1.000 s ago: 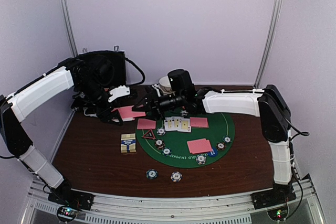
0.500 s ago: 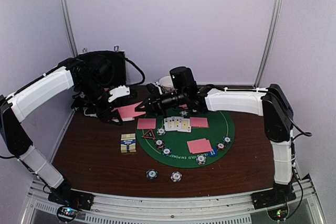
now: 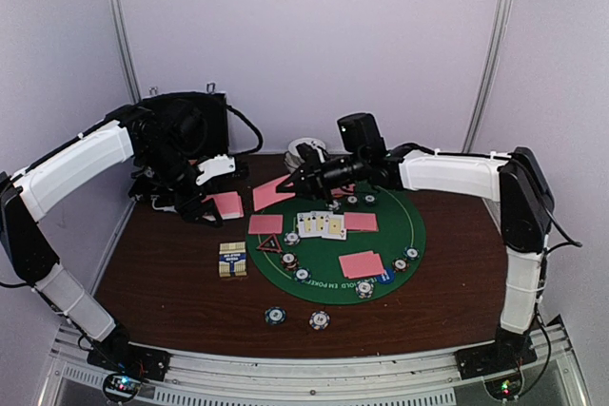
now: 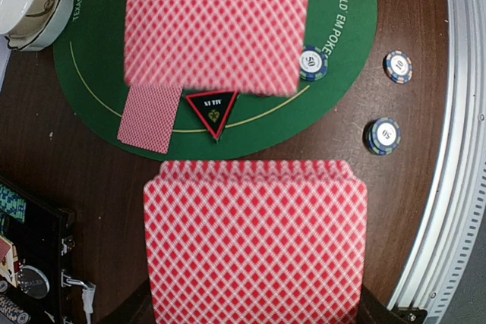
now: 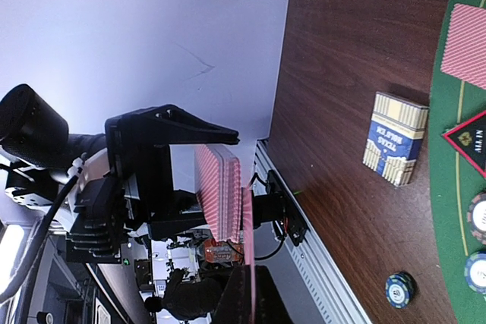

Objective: Distribute texas hold em gaming equipment
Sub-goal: Pick up the poker card from the face-down deck piles, then place the poker card in the community card area.

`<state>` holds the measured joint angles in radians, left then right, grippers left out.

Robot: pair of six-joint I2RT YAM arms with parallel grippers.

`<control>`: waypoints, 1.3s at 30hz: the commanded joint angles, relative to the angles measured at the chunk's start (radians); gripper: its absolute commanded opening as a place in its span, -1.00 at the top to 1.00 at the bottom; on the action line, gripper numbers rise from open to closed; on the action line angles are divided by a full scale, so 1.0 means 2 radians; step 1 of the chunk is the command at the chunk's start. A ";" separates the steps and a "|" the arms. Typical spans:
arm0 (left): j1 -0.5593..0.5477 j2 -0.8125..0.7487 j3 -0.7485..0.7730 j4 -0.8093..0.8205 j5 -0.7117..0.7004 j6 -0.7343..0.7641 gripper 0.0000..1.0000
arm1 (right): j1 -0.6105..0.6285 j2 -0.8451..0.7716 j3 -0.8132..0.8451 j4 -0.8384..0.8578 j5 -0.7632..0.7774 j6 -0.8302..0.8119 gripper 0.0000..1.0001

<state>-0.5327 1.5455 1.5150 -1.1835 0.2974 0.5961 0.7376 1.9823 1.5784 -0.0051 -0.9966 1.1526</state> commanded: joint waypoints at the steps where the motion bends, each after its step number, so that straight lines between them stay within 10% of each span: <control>1: 0.004 -0.017 0.009 0.013 0.002 -0.002 1.00 | -0.045 -0.042 -0.049 -0.029 -0.009 -0.043 1.00; 16: 0.007 -0.017 0.005 0.014 0.005 -0.003 1.00 | -0.184 -0.029 -0.148 -0.144 0.017 -0.202 1.00; 39: 0.007 -0.017 0.005 0.013 0.010 -0.002 1.00 | -0.195 0.053 -0.097 -0.206 0.068 -0.275 1.00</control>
<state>-0.5243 1.5311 1.5146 -1.1824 0.2955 0.5961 0.3531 2.0933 1.3445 -0.3439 -0.9138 0.6621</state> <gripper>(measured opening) 0.671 0.003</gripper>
